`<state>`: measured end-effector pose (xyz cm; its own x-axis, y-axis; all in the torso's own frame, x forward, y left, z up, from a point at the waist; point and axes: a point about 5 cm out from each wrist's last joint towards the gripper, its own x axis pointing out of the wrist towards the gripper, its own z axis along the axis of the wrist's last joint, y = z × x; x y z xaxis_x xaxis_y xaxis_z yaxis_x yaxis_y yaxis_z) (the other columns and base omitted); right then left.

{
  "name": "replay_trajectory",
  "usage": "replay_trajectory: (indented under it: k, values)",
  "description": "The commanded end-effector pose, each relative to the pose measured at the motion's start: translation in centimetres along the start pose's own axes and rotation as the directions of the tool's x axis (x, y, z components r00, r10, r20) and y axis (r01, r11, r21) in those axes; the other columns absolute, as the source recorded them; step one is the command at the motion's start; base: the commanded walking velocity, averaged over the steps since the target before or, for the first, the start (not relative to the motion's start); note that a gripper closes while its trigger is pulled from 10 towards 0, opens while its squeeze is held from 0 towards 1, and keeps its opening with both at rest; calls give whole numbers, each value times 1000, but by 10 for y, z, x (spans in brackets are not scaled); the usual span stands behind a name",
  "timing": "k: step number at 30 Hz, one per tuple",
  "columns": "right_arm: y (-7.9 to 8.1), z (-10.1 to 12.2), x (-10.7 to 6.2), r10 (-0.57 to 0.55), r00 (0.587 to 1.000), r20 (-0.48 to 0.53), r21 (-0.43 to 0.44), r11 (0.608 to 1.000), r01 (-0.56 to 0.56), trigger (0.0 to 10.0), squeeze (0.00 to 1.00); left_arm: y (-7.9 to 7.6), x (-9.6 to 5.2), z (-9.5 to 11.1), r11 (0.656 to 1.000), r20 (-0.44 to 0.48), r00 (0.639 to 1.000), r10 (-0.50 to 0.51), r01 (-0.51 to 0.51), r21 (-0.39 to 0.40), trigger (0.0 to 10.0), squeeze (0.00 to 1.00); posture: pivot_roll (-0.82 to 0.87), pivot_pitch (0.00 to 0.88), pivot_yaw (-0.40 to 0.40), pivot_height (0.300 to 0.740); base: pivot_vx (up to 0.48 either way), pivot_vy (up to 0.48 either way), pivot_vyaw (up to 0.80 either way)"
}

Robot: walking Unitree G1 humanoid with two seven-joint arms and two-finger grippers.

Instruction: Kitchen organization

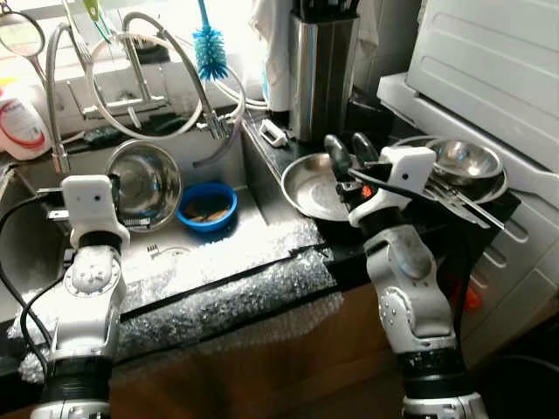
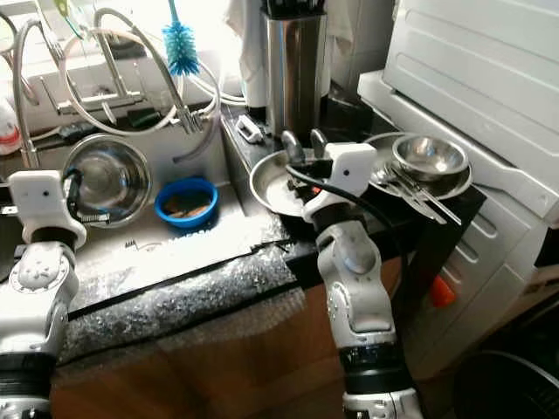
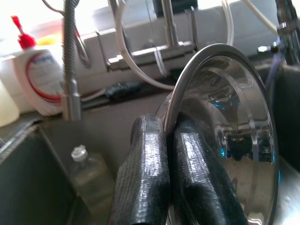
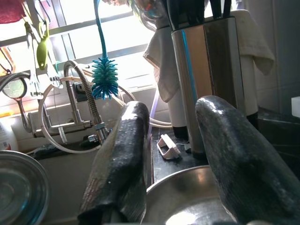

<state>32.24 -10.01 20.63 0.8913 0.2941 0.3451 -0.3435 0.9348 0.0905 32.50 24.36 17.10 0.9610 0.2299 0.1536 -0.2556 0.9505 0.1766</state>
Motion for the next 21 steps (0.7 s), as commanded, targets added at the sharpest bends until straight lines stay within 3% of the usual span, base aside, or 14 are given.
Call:
replay_trajectory:
  k: [1,7,13,16,21]
  values:
    - [0,-2,-1,-4,1000,-5,-7,1000,4,10000,0,3,6,-6,999,-48,999,-23,25,48,10000,0,-103,0,75,740,0,0,0]
    - [1,-4,1,-2,1000,-18,-21,1000,1,10000,0,3,11,-34,999,-221,975,-36,41,16,10000,0,-103,0,73,740,0,0,0]
    - [3,-4,2,9,1000,-18,-19,1000,-9,10000,0,-4,9,-46,998,-294,954,-66,61,-27,10000,0,-103,0,72,740,0,0,0]
    - [4,-4,3,15,1000,-21,-18,1000,-16,10000,0,-9,6,-56,993,-354,931,-96,67,-93,10000,0,-109,0,76,740,0,0,0]
    - [5,-5,3,25,999,-27,-21,999,-26,10000,0,-13,2,-62,990,-396,909,-127,90,-111,10000,0,-110,0,74,740,0,0,0]
